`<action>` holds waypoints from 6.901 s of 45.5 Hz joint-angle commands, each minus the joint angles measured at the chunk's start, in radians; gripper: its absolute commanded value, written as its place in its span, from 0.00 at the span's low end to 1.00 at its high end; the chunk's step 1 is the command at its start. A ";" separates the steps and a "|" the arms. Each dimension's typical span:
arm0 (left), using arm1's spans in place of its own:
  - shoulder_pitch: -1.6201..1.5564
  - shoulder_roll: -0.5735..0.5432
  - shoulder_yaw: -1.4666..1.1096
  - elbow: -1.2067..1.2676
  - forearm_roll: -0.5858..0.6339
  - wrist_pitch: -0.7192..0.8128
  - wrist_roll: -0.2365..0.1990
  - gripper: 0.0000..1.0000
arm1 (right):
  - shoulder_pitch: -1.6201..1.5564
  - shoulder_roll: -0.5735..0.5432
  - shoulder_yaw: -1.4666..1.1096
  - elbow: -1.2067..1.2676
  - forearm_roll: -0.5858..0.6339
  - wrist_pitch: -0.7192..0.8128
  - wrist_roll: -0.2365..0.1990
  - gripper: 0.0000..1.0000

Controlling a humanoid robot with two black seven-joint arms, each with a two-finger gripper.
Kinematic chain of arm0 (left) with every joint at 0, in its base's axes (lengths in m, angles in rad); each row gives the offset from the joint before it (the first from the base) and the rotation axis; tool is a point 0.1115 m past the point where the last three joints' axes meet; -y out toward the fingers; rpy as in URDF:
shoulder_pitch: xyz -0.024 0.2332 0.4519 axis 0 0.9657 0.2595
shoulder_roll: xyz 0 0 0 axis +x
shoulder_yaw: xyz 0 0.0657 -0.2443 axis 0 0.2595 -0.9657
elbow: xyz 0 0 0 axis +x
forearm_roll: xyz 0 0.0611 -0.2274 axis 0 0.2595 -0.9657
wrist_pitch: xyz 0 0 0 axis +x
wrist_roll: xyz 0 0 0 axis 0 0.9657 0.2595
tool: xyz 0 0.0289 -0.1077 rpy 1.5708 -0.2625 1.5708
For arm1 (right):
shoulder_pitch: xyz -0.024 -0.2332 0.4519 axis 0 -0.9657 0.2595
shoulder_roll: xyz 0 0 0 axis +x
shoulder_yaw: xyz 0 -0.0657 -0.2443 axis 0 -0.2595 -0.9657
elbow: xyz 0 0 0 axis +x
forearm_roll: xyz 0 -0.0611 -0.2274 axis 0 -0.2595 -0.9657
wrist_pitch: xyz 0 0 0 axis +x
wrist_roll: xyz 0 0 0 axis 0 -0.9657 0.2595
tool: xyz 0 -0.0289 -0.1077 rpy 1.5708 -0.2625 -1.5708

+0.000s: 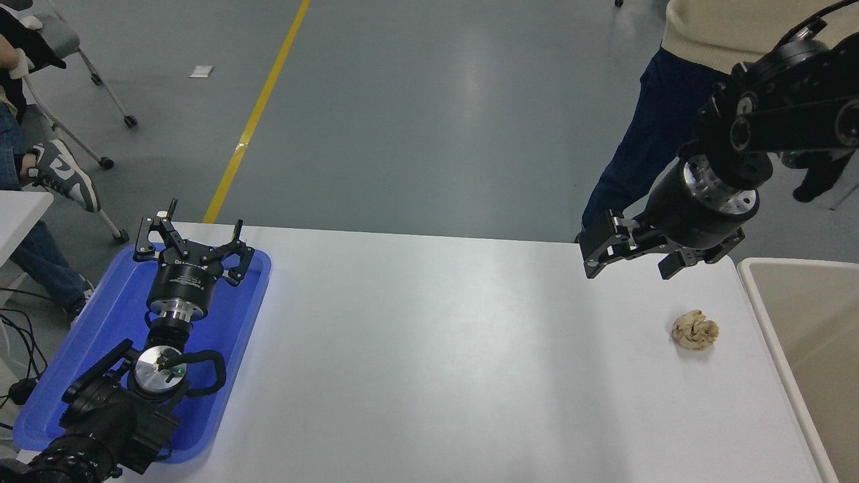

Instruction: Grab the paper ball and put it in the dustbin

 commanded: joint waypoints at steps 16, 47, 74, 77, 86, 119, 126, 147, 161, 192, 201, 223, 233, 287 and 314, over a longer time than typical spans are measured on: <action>0.000 -0.005 -0.006 0.000 0.000 0.000 0.001 1.00 | -0.084 -0.016 -0.002 -0.018 -0.093 -0.085 0.002 1.00; 0.000 -0.005 -0.006 0.000 0.000 0.000 0.001 1.00 | -0.468 -0.280 0.139 -0.459 -0.429 -0.087 0.006 1.00; 0.000 -0.005 -0.004 0.000 0.000 0.000 0.001 1.00 | -0.903 -0.315 0.327 -0.760 -0.627 -0.315 0.005 1.00; 0.000 -0.002 -0.004 0.000 0.000 0.000 -0.001 1.00 | -0.926 -0.303 0.332 -0.762 -0.625 -0.359 0.005 1.00; 0.000 -0.001 -0.004 0.000 0.000 0.000 0.001 1.00 | -1.028 -0.248 0.401 -0.818 -0.604 -0.433 -0.003 1.00; 0.000 -0.001 -0.004 0.000 0.000 0.000 -0.001 1.00 | -1.255 -0.146 0.493 -1.064 -0.578 -0.507 -0.009 1.00; 0.000 -0.001 -0.004 0.000 0.000 0.000 -0.001 1.00 | -1.301 -0.126 0.495 -1.105 -0.576 -0.531 -0.009 1.00; 0.000 -0.001 -0.004 0.000 0.000 0.000 -0.001 1.00 | -1.342 -0.125 0.562 -1.104 -0.576 -0.553 -0.026 0.98; 0.000 -0.001 -0.004 0.000 0.000 0.000 -0.001 1.00 | -1.350 -0.116 0.564 -1.096 -0.576 -0.567 -0.031 0.85; 0.000 -0.001 -0.004 0.000 0.000 0.000 -0.001 1.00 | -1.301 -0.134 0.535 -1.075 -0.595 -0.515 0.006 0.00; 0.000 -0.001 -0.004 0.000 0.000 0.000 0.001 1.00 | -1.164 -0.203 0.426 -1.004 -0.595 -0.449 0.086 0.00; -0.002 0.000 0.001 -0.002 0.002 -0.005 0.004 1.00 | -0.508 -0.415 0.120 -0.438 -0.693 -0.183 0.204 0.00; -0.002 0.000 0.001 0.000 0.002 -0.005 0.004 1.00 | -0.261 -0.426 0.067 -0.282 -0.734 -0.024 0.236 0.00; -0.002 0.000 0.001 0.000 0.002 -0.005 0.002 1.00 | -0.434 -0.539 0.110 -0.680 -1.050 0.105 0.249 0.00; 0.000 0.000 0.001 0.000 0.000 -0.005 0.001 1.00 | -1.334 -0.456 0.143 -1.371 -0.750 -0.320 0.275 0.02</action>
